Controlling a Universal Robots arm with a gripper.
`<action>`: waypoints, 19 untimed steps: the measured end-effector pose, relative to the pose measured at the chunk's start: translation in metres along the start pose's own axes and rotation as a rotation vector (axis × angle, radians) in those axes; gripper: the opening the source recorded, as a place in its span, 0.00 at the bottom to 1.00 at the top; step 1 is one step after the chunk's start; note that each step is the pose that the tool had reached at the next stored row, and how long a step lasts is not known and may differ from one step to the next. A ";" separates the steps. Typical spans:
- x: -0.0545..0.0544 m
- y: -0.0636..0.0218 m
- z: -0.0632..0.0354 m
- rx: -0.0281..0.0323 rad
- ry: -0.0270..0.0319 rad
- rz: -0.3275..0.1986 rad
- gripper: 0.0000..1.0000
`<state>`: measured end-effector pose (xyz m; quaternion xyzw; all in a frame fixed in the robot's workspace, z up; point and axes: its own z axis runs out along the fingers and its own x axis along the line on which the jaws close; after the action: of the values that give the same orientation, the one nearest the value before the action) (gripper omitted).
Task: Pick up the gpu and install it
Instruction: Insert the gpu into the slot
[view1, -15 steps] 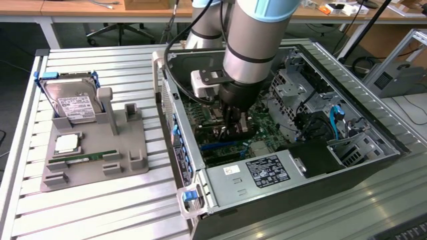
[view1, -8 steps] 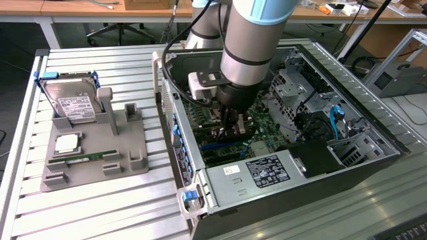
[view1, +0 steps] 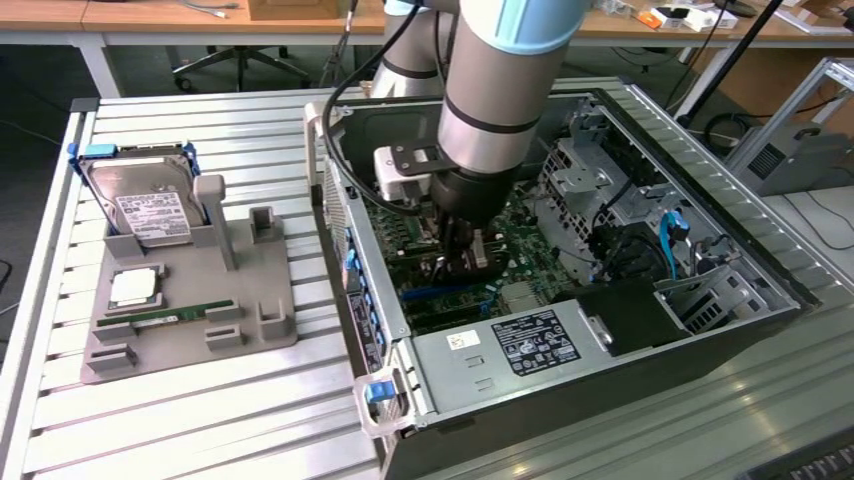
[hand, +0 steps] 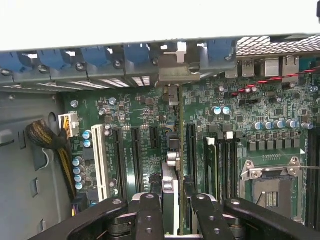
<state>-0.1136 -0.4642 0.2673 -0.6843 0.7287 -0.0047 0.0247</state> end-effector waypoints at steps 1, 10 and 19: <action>0.000 0.0009 0.0002 -0.0001 0.0002 0.000 0.27; 0.000 0.0033 0.0038 -0.0001 0.0009 0.000 0.27; 0.000 0.0031 0.0020 0.0001 0.0012 0.000 0.27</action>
<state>-0.1166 -0.4641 0.2652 -0.6843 0.7288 -0.0051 0.0243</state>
